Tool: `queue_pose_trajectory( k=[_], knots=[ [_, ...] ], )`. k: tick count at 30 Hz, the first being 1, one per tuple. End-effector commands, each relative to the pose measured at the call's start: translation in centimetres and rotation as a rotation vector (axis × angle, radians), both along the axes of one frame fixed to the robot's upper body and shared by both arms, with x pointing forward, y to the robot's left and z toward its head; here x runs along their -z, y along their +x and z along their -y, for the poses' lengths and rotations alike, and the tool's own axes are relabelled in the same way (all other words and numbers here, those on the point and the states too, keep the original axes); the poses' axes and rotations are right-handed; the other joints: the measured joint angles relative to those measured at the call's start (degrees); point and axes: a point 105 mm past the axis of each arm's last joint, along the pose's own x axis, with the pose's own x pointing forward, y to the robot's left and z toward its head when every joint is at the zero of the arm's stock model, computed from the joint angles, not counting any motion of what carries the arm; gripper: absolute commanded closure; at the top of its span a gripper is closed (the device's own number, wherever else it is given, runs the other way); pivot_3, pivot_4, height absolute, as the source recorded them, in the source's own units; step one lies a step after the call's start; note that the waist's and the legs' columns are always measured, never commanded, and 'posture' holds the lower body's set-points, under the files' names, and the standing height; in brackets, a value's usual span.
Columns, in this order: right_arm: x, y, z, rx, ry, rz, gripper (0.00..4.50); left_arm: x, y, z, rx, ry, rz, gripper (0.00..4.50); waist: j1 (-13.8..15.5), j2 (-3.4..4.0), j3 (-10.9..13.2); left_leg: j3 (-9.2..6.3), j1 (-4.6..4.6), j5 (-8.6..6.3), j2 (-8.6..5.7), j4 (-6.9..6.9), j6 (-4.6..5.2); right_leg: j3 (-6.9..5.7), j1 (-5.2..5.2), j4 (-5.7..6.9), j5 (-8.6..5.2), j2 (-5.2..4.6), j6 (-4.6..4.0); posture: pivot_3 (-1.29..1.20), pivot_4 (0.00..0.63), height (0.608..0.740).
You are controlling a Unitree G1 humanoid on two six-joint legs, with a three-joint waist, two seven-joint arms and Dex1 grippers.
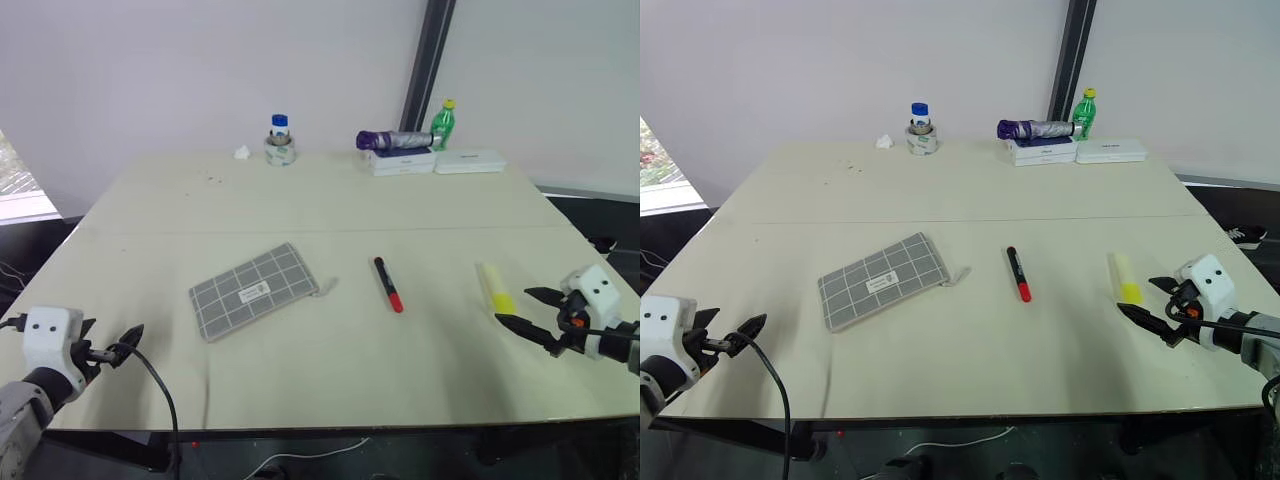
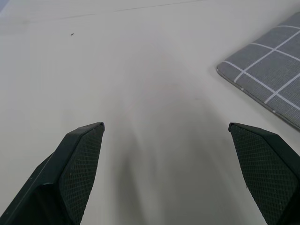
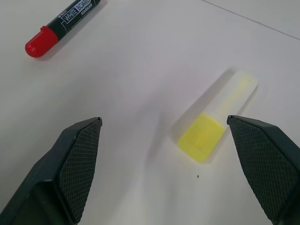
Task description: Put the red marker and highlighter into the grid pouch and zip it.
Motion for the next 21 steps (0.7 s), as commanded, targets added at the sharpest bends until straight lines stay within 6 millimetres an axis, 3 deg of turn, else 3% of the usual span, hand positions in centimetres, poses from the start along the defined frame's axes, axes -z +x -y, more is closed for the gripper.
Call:
queue_pose_trajectory(
  k=[1,12,21],
  knots=[
    [-1.1,0.1,0.1,0.001,0.005,0.053,0.05,-1.3,0.0,0.1,0.016,0.034,0.039,0.00,0.0,0.00,0.0,0.00,0.00,0.00,0.00,0.00,0.00,0.00,0.00,0.00,0.00,0.00,0.00,0.00,0.150,0.737],
    [-1.4,0.9,-0.7,-0.009,0.017,0.076,0.05,-1.5,0.3,0.5,0.039,0.065,0.039,0.00,0.0,0.00,0.0,0.00,0.00,0.00,0.00,0.00,0.00,0.00,0.00,0.00,0.00,0.01,0.01,0.00,0.150,0.737],
    [-3.7,2.4,-6.7,-0.151,0.074,0.167,0.05,-1.4,1.4,2.5,0.131,0.121,0.043,0.00,0.1,0.02,0.0,-0.02,-0.02,0.00,0.00,0.00,0.00,0.01,0.00,0.00,0.01,0.01,0.01,0.00,0.150,0.737]
  ],
)
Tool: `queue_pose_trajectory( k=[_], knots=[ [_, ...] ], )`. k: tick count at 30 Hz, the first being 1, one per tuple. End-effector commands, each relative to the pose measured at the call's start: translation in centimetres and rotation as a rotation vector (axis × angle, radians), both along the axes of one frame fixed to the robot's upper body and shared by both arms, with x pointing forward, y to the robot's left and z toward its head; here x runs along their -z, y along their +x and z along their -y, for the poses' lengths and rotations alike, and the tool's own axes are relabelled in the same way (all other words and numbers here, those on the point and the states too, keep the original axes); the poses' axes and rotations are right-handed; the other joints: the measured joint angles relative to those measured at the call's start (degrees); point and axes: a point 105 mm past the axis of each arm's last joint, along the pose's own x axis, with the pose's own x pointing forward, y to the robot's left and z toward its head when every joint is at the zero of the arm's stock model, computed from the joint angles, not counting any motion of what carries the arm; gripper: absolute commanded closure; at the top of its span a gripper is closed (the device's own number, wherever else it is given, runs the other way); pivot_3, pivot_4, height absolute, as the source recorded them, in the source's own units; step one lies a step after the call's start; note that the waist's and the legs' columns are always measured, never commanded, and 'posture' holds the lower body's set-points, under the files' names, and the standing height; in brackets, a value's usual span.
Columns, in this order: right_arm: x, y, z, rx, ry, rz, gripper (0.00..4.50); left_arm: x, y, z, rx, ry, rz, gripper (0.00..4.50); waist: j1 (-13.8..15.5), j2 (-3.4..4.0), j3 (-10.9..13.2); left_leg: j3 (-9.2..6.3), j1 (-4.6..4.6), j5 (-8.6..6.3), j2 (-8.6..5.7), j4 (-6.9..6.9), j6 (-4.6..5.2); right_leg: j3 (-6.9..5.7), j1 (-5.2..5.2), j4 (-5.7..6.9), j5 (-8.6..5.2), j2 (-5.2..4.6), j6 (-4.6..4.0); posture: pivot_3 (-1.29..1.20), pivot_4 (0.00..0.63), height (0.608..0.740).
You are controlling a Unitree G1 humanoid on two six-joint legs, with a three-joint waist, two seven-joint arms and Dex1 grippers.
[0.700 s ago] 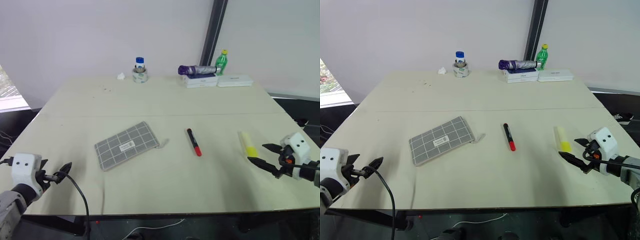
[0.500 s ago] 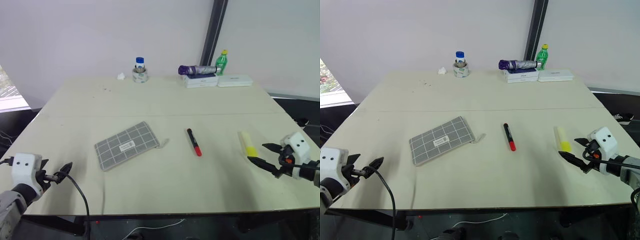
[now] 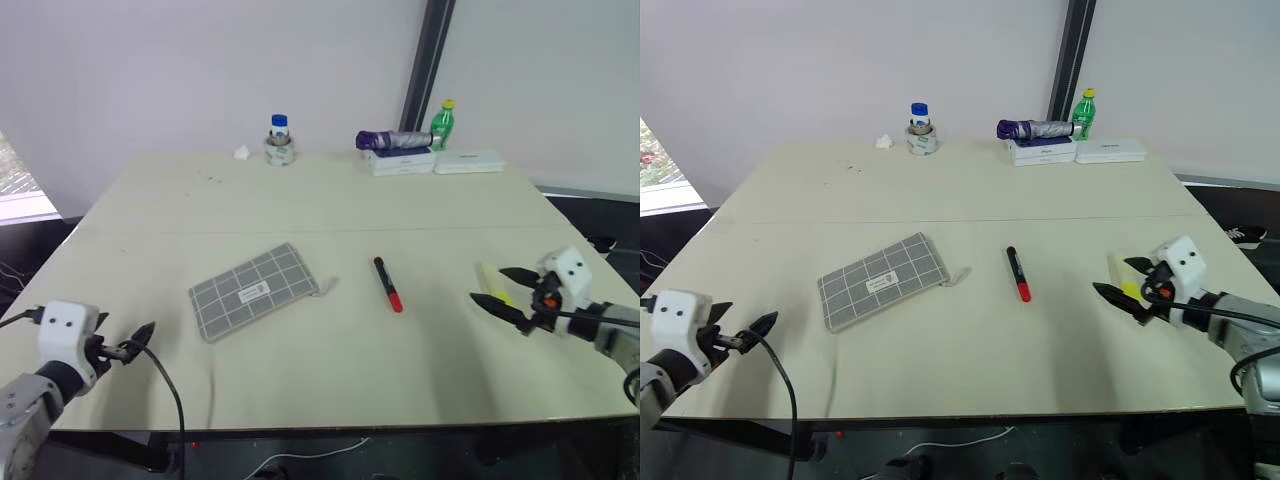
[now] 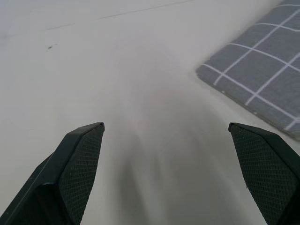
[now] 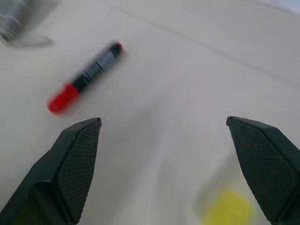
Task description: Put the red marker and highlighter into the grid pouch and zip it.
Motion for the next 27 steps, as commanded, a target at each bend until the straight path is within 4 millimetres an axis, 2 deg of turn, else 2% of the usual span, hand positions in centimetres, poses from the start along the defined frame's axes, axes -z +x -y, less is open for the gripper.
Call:
queue_pose_trajectory(
  k=[1,8,9,11,13,18,22,27],
  knots=[
    [-1.7,-0.2,-2.5,-0.066,0.010,0.067,0.05,-1.2,0.3,0.4,0.042,0.063,0.033,0.00,0.1,0.00,0.0,-0.02,-0.02,-0.01,-0.01,0.00,0.02,0.00,0.00,0.00,0.00,-0.01,0.00,0.00,0.150,0.737],
    [-1.7,0.2,-7.6,-0.176,0.034,0.086,0.05,-0.8,0.8,0.9,0.103,0.119,0.007,0.00,-0.2,0.00,0.0,-0.02,-0.03,-0.01,-0.01,0.00,0.02,-0.01,-0.04,0.00,0.00,0.00,0.01,0.00,0.150,0.737],
    [-1.5,0.6,-8.3,-0.179,0.024,0.083,0.29,-0.7,0.8,1.0,0.119,0.132,0.001,0.00,-0.3,0.00,0.0,-0.02,-0.03,-0.01,0.00,0.00,0.02,-0.01,-0.06,0.00,0.00,0.01,0.01,0.00,0.150,0.737],
    [-1.0,1.2,-9.0,-0.167,-0.002,0.068,0.90,-0.6,0.7,1.1,0.133,0.150,-0.002,0.00,-0.3,0.02,0.0,-0.01,-0.03,-0.01,0.02,-0.02,0.02,0.00,-0.09,0.00,0.01,0.02,0.00,0.00,0.150,0.737],
    [-0.3,2.1,-10.0,-0.147,-0.047,0.061,1.90,-0.5,0.7,1.0,0.157,0.231,-0.006,0.00,-0.2,0.00,0.0,-0.02,-0.05,-0.01,0.01,-0.02,0.02,0.00,-0.11,0.00,0.01,0.00,0.00,0.00,0.150,0.737],
    [0.1,3.9,-13.7,-0.153,-0.009,0.050,4.45,-0.7,1.0,0.9,0.257,0.484,0.019,0.00,-0.2,0.04,0.0,-0.01,-0.12,-0.01,0.00,-0.07,0.02,0.02,-0.24,0.01,0.02,0.00,-0.01,0.00,0.150,0.737],
    [1.3,5.9,-15.4,-0.091,-0.046,0.021,4.45,-0.7,1.4,1.0,0.349,0.680,0.042,0.00,-0.2,0.05,0.0,0.00,-0.14,-0.01,-0.01,-0.09,0.02,0.02,-0.28,0.01,0.03,0.00,-0.02,0.00,0.150,0.737],
    [2.0,7.4,-17.7,-0.096,-0.030,-0.011,4.45,0.1,1.6,1.1,0.444,0.810,0.043,0.00,-0.4,0.06,0.0,0.03,-0.16,-0.01,-0.05,-0.18,0.01,0.02,-0.37,0.03,0.04,0.02,-0.01,0.00,0.150,0.737]
  ],
)
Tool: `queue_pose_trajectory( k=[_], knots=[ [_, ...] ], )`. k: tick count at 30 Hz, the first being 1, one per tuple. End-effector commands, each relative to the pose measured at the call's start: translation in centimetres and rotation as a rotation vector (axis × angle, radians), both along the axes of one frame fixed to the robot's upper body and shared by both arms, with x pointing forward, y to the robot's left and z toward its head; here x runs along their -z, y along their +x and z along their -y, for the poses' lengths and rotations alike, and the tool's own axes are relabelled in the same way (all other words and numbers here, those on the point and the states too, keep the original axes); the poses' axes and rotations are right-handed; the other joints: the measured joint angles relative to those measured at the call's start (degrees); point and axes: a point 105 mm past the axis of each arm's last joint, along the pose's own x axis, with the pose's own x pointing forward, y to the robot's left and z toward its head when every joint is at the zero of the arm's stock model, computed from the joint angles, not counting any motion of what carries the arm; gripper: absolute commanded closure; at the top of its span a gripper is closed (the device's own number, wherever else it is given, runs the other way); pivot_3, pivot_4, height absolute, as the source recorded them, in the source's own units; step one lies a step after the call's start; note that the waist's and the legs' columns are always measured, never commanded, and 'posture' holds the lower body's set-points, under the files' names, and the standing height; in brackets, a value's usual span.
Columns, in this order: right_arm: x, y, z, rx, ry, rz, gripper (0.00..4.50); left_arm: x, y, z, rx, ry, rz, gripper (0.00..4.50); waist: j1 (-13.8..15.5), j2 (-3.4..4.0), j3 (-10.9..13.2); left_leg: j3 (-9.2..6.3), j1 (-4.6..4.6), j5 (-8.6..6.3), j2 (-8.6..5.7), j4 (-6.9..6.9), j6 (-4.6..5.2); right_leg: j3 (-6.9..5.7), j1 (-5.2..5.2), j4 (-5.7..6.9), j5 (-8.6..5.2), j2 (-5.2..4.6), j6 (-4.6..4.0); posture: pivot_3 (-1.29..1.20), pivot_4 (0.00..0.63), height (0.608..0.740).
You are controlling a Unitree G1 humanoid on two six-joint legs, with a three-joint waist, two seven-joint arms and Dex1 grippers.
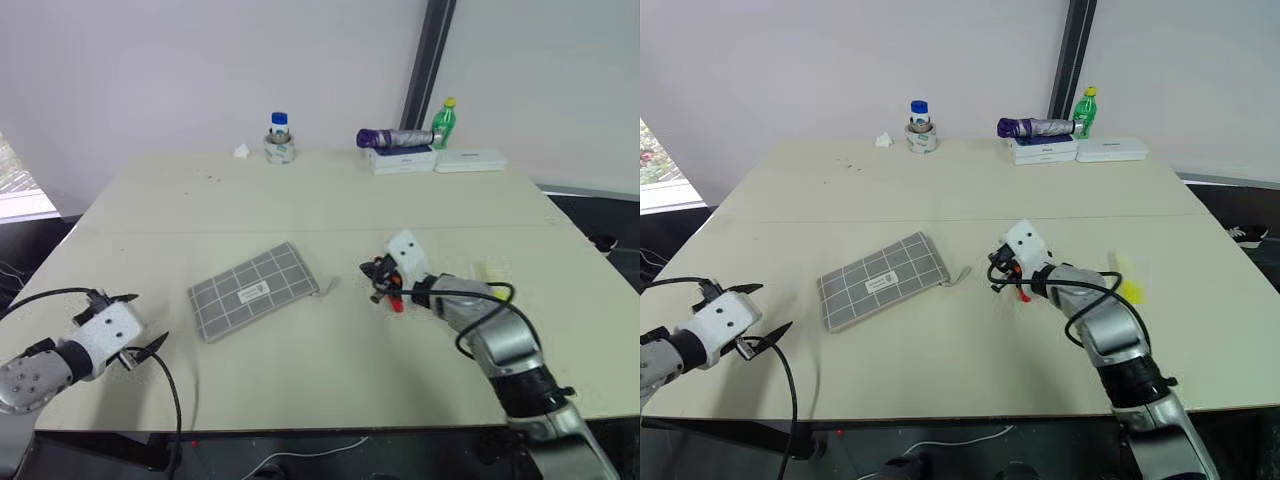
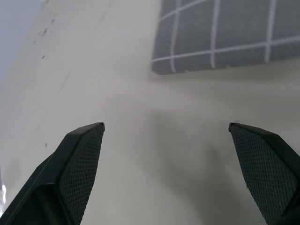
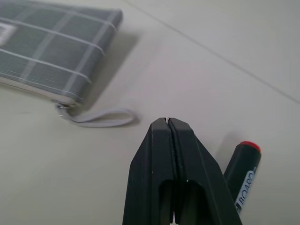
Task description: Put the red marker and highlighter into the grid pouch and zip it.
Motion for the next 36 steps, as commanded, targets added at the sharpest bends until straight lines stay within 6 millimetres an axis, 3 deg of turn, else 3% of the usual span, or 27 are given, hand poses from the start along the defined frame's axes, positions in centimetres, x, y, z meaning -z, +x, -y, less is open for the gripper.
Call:
queue_pose_trajectory(
  k=[1,11,20,25,36],
  knots=[
    [-0.8,0.8,-1.6,-0.015,0.021,0.024,4.45,-0.2,0.2,0.2,0.075,0.094,0.020,0.00,-0.2,0.01,0.0,0.00,0.00,0.00,0.01,-0.03,0.00,0.00,-0.02,0.02,0.00,0.02,0.00,0.00,0.150,0.737],
    [0.4,2.6,-6.6,-0.064,0.053,-0.039,4.45,1.3,1.7,2.1,0.221,0.200,0.112,0.00,-0.3,0.03,0.0,0.01,0.02,0.07,0.03,-0.05,-0.09,0.04,-0.18,0.30,0.01,0.25,0.01,0.00,0.150,0.737],
    [1.6,2.1,-9.8,-0.156,0.055,-0.090,4.45,2.5,1.7,3.6,0.299,0.197,0.122,0.00,-0.3,0.09,0.0,0.00,0.07,0.09,0.00,0.04,-0.12,0.06,-0.17,0.50,0.01,0.28,0.01,0.00,0.150,0.737],
    [1.6,1.6,-10.4,-0.185,0.061,-0.093,4.45,2.3,2.0,4.8,0.344,0.184,0.158,0.00,-0.3,0.10,0.0,-0.01,0.07,0.09,0.00,0.12,-0.12,0.06,-0.16,0.56,0.01,0.28,0.01,0.00,0.150,0.737],
    [2.1,1.5,-9.7,-0.174,0.044,-0.097,4.45,1.4,2.5,5.8,0.399,0.181,0.225,0.00,-0.3,0.09,0.0,-0.01,0.08,0.10,-0.03,0.18,-0.12,0.07,-0.18,0.65,0.01,0.31,0.01,0.00,0.150,0.737]
  ],
)
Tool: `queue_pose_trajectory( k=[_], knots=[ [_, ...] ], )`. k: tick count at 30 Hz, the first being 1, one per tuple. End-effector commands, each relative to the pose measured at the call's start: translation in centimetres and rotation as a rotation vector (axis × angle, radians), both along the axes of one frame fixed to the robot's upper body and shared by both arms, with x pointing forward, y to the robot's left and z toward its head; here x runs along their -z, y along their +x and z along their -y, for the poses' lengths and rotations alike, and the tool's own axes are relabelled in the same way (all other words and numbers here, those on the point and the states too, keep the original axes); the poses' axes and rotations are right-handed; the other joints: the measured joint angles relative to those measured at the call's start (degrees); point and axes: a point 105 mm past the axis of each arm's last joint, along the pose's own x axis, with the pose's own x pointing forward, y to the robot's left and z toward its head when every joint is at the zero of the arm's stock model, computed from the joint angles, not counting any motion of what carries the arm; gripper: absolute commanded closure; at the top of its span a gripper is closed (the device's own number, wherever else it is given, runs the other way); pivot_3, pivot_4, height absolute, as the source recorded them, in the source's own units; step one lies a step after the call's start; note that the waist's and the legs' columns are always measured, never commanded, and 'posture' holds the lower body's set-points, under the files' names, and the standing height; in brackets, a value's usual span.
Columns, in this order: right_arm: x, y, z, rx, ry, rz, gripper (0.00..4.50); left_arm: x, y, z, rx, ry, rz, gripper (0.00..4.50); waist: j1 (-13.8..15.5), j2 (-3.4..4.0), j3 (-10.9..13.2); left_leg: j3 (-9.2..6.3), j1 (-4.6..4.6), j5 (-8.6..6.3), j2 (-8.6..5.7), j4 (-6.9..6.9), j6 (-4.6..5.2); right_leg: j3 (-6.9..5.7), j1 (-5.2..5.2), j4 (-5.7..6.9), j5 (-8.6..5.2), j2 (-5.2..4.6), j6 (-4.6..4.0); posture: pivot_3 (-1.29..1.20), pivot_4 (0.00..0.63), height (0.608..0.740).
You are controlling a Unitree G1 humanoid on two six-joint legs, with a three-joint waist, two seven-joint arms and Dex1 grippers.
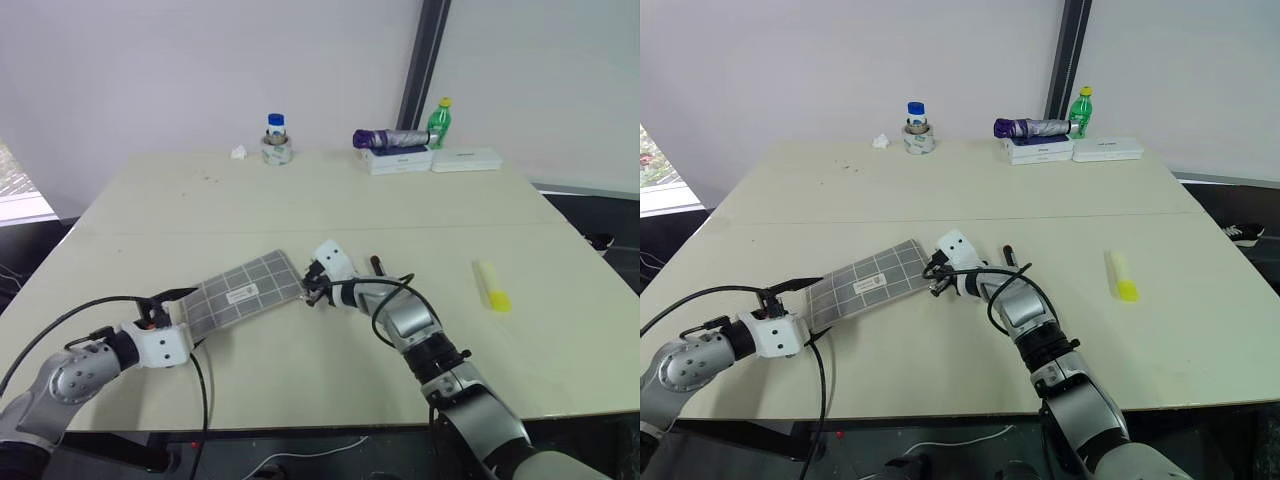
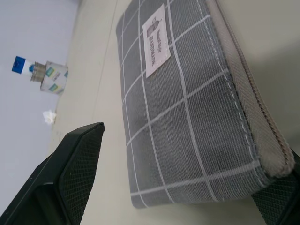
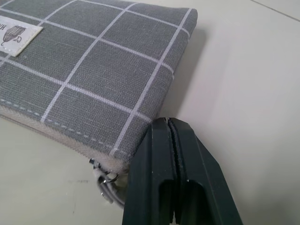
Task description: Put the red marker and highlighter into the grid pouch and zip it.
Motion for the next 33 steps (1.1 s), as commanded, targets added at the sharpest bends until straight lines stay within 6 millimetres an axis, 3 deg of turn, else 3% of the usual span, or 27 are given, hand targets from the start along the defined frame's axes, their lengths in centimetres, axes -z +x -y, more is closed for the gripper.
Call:
queue_pose_trajectory(
  k=[1,5,8,15,21,24,28,31,33],
  knots=[
    [-1.2,-0.2,-0.6,-0.021,0.019,0.048,4.45,0.1,-0.1,0.4,0.033,0.012,0.002,0.00,-0.1,0.00,0.0,0.00,0.00,0.00,0.00,0.01,0.00,0.00,0.00,0.01,0.00,0.01,0.00,0.00,0.150,0.737],
    [-1.1,-0.3,-0.7,-0.020,0.020,0.045,4.45,-0.3,-0.5,0.1,0.062,0.027,0.015,0.00,-0.2,0.00,0.0,0.00,0.00,0.00,0.00,0.00,0.00,0.01,-0.03,0.03,0.00,0.02,0.00,0.00,0.150,0.737],
    [-1.0,-0.4,-0.7,-0.018,0.020,0.043,4.50,-0.6,-0.8,0.1,0.080,0.022,0.026,0.83,-0.8,0.00,0.0,0.00,0.00,0.00,0.01,0.00,-0.01,0.02,-0.03,0.04,0.00,0.03,0.00,0.00,0.150,0.737],
    [-0.8,-0.3,-0.8,-0.014,0.016,0.038,4.50,-1.6,-1.8,0.8,0.147,-0.032,0.060,4.46,-1.4,0.00,0.0,0.00,0.00,0.01,0.02,-0.01,-0.01,0.06,-0.08,0.12,0.00,0.04,0.00,0.00,0.150,0.737],
    [-1.4,0.2,-0.4,0.014,0.010,0.086,4.50,-1.8,-1.5,1.5,0.111,-0.131,0.012,4.46,-1.4,0.00,0.0,0.01,0.00,0.02,0.03,0.03,-0.03,0.09,-0.12,0.23,0.00,0.05,0.00,0.00,0.150,0.737],
    [-3.7,1.3,1.0,0.058,-0.018,0.235,4.50,-2.8,-0.9,2.3,0.036,-0.334,-0.058,4.46,-1.3,0.01,0.0,0.00,0.00,0.03,0.04,0.06,-0.04,0.11,-0.12,0.28,0.00,0.05,0.00,0.00,0.150,0.737],
    [-6.9,2.1,3.3,0.109,-0.022,0.351,4.50,-3.2,-1.1,4.3,0.015,-0.481,-0.166,4.46,-1.4,0.00,0.0,-0.01,-0.01,0.04,0.07,0.12,-0.05,0.13,-0.10,0.31,0.00,0.02,0.00,0.00,0.150,0.737],
    [-9.5,2.1,5.4,0.134,-0.008,0.404,3.63,-3.3,-1.3,5.6,-0.003,-0.556,-0.214,4.50,-1.4,0.00,0.0,0.01,0.00,0.04,0.07,0.12,-0.06,0.17,-0.11,0.33,0.00,0.03,0.00,0.00,0.150,0.737],
    [-10.7,1.5,6.4,0.123,-0.013,0.431,2.62,-3.4,-1.2,6.1,-0.019,-0.586,-0.217,4.50,-1.3,0.00,0.0,0.01,0.00,0.04,0.07,0.11,-0.06,0.17,-0.11,0.32,-0.01,0.03,0.00,0.00,0.150,0.737]
  ],
)
